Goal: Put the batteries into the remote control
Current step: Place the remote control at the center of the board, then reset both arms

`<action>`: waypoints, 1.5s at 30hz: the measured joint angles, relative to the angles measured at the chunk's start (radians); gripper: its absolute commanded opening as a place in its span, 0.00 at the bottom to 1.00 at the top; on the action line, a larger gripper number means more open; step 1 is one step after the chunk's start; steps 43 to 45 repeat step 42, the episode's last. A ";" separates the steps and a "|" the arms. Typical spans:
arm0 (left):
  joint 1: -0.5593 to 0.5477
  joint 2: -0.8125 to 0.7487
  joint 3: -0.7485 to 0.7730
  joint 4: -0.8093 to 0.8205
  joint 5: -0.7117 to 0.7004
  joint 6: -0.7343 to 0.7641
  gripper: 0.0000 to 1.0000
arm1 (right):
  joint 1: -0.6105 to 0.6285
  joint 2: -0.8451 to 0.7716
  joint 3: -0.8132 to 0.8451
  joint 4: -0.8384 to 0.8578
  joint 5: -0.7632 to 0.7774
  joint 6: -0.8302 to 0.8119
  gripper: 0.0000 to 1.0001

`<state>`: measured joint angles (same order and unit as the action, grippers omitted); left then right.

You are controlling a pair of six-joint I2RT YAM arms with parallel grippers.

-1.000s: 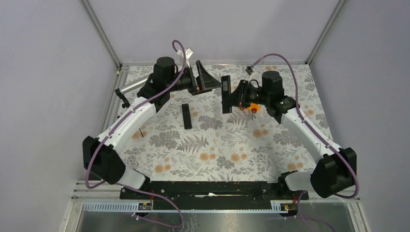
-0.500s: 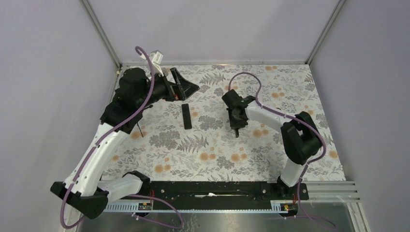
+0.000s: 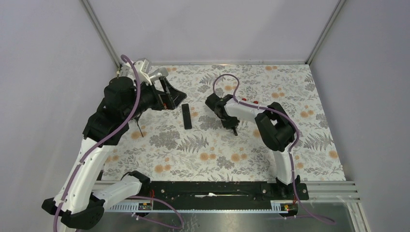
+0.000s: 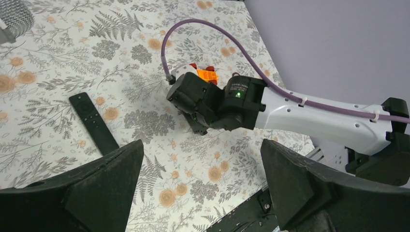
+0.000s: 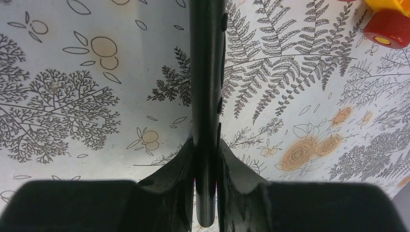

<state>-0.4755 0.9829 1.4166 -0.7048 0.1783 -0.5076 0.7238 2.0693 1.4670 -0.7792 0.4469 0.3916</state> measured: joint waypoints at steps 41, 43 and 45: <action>0.001 -0.317 0.065 -0.377 -0.587 0.145 0.99 | -0.002 -1.495 -0.299 0.459 0.577 -0.473 1.00; 0.001 -0.316 0.069 -0.378 -0.587 0.146 0.99 | -0.003 -1.515 -0.305 0.483 0.594 -0.486 1.00; 0.001 -0.316 0.069 -0.378 -0.587 0.146 0.99 | -0.003 -1.515 -0.305 0.483 0.594 -0.486 1.00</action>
